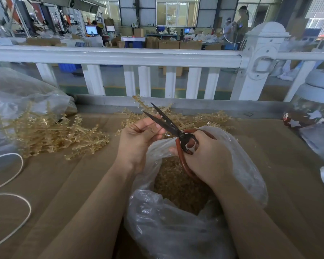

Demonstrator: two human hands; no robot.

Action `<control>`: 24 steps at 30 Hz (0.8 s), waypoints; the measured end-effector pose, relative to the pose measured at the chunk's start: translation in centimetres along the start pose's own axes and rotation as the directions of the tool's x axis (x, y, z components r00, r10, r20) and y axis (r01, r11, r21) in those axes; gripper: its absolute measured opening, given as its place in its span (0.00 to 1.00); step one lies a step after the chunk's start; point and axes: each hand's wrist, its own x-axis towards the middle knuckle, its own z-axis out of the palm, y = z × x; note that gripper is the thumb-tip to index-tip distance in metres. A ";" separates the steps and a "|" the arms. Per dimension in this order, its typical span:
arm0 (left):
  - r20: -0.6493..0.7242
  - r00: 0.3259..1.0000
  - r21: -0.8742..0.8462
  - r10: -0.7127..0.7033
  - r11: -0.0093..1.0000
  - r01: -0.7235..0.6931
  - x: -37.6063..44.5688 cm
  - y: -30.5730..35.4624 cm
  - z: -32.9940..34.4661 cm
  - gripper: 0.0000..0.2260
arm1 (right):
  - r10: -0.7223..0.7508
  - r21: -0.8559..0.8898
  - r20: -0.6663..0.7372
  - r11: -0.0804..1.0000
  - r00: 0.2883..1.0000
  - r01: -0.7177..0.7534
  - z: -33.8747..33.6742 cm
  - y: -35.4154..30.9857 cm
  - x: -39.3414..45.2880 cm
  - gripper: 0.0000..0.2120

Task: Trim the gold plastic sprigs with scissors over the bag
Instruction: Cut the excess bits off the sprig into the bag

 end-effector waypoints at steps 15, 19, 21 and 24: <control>0.017 0.999 0.146 0.047 0.988 -0.049 0.0 0.3 -0.6 0.03 | -0.037 0.031 -0.007 0.999 0.999 0.038 -0.1 -0.1 0.0 0.25; -0.001 0.998 0.232 0.062 0.971 -0.060 0.0 0.2 -0.6 0.06 | -0.015 -0.024 0.032 1.000 0.999 0.016 -0.3 -0.2 0.2 0.24; 0.010 0.998 0.265 0.064 0.962 -0.064 -0.1 0.0 -0.4 0.06 | -0.009 -0.048 0.028 0.999 1.000 0.010 -0.5 -0.2 0.2 0.22; 0.031 0.997 0.283 0.073 0.956 -0.078 -0.1 0.0 -0.3 0.05 | -0.014 -0.034 0.002 0.999 1.000 0.015 -0.6 -0.4 0.1 0.21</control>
